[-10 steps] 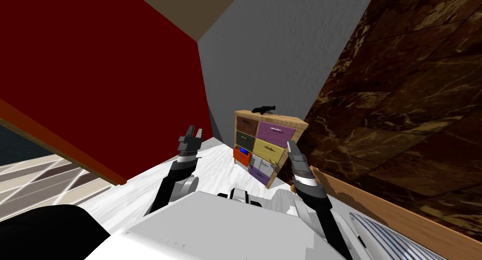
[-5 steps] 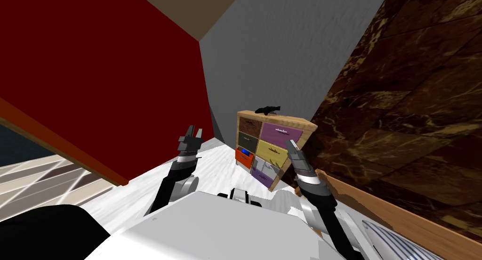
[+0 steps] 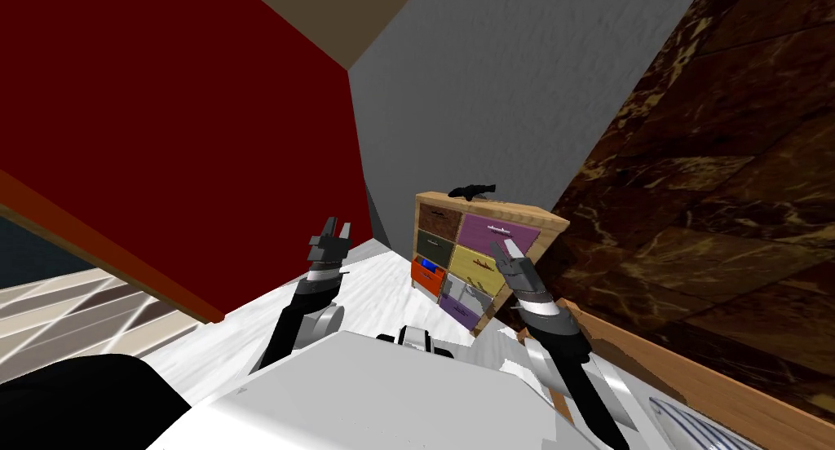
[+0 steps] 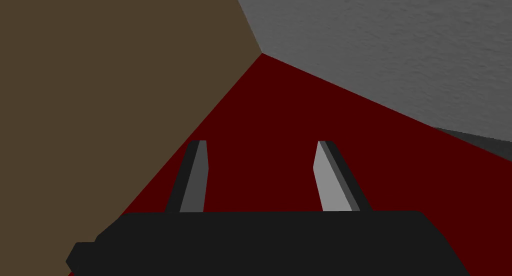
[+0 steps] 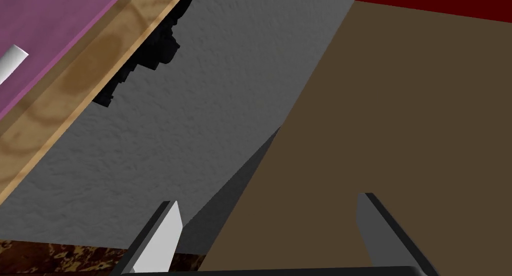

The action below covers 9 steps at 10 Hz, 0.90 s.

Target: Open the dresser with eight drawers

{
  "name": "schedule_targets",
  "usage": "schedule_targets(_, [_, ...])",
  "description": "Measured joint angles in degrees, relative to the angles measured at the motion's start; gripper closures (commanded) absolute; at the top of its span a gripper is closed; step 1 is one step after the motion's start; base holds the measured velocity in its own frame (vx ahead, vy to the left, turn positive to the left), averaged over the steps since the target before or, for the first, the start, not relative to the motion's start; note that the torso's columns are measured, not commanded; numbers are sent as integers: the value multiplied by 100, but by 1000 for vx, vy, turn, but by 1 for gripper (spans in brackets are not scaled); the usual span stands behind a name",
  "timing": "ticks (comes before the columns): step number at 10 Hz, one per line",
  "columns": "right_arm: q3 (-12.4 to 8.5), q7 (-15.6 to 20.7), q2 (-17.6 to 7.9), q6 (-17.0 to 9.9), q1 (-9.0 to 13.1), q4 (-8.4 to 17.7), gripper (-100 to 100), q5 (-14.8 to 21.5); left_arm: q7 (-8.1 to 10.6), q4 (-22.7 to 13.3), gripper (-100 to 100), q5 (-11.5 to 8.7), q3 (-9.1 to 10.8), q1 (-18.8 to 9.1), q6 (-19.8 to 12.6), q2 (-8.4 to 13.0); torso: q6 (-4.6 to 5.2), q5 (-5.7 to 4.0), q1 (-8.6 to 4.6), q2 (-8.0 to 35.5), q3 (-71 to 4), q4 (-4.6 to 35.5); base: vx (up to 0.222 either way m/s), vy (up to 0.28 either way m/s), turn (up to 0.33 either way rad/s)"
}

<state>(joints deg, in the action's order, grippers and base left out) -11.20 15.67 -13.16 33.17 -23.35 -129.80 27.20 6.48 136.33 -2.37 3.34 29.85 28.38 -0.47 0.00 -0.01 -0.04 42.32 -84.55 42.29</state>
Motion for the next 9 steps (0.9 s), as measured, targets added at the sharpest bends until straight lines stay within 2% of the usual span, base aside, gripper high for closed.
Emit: schedule_targets(9, [-799,664,-96,35,346,-23,-100,1546,0,0,0,0,0,0,0,0,0,0,3,-4,-2,-1,47,79,20])
